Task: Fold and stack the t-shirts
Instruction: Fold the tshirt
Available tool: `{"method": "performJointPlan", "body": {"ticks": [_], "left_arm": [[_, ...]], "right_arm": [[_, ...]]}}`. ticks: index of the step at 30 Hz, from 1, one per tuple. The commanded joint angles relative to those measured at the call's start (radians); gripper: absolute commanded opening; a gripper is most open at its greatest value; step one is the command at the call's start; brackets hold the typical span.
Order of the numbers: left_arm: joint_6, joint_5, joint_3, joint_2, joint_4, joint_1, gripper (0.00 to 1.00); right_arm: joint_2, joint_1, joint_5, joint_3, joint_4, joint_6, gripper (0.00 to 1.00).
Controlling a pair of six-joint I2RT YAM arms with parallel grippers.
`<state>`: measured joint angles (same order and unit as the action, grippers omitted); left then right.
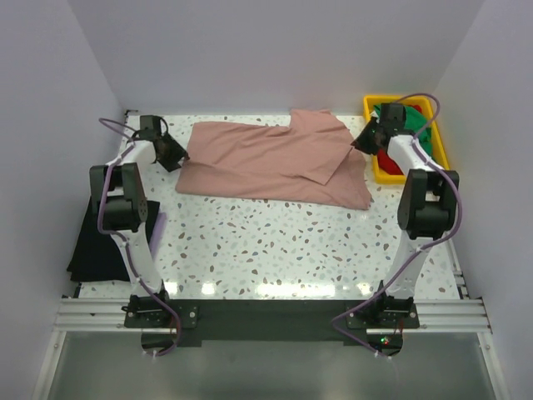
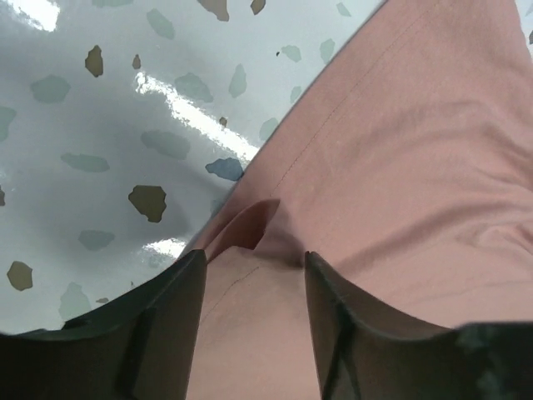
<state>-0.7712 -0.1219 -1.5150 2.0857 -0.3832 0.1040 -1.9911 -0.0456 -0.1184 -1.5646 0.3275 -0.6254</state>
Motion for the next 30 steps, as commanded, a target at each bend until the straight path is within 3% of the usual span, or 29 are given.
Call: {"method": "performJointPlan", "body": {"ticks": [1, 2, 5, 8, 15, 18, 30], "left_arm": [[0.021, -0.044, -0.033, -0.03, 0.078, 0.02, 0.58], [0.024, -0.044, -0.022, -0.048, 0.087, 0.022, 0.66], [0.039, -0.007, 0.035, -0.133, 0.081, 0.02, 0.69], [0.027, 0.03, 0.123, -0.228, 0.047, 0.022, 0.68], [-0.007, 0.157, 0.395, -0.47, 0.009, 0.019, 0.61], [-0.01, 0.159, 0.472, -0.527, 0.029, 0.016, 0.59], [-0.054, 0.127, 0.49, -0.357, 0.144, -0.01, 0.56]], "right_arm": [[-0.032, 0.001, -0.056, -0.093, -0.01, 0.052, 0.33], [-0.043, 0.001, -0.09, -0.115, 0.011, 0.064, 0.44], [0.016, 0.003, -0.089, -0.117, 0.047, 0.082, 0.55], [0.098, 0.003, -0.055, -0.02, 0.071, 0.072, 0.54], [0.435, 0.004, -0.038, 0.427, -0.033, -0.006, 0.48], [0.536, 0.006, -0.015, 0.538, -0.038, -0.007, 0.46], [0.611, 0.006, 0.014, 0.716, -0.076, -0.003, 0.45]]}}
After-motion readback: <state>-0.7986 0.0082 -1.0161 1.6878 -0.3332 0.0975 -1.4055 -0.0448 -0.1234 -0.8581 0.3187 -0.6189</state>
